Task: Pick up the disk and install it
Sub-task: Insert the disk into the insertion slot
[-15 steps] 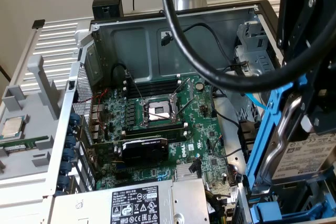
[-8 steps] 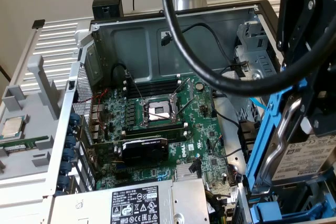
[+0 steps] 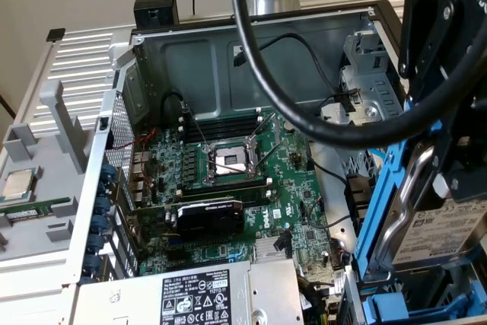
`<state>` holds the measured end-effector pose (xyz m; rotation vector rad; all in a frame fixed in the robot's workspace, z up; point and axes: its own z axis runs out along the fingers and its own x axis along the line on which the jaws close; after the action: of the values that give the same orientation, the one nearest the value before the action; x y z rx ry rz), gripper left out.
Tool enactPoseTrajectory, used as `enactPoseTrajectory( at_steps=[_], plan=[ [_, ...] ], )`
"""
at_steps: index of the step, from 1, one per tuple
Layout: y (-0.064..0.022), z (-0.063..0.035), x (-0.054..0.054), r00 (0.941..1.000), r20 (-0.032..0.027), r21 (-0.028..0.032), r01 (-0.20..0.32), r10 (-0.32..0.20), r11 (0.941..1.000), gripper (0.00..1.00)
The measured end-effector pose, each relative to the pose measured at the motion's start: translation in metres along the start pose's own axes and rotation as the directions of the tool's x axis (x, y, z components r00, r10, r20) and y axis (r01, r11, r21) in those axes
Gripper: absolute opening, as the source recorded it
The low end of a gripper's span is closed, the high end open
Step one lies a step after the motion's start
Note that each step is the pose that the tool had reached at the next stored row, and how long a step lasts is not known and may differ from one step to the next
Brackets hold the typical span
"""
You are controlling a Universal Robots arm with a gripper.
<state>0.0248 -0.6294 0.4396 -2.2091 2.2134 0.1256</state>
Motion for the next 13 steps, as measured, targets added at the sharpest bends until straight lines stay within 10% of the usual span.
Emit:
enactPoseTrajectory(
  at_steps=[13],
  plan=[
    [0.0010,0.0071,0.0001,1.0000,-0.0001,0.0002,0.000,0.000,1.0000,0.37]
  ],
)
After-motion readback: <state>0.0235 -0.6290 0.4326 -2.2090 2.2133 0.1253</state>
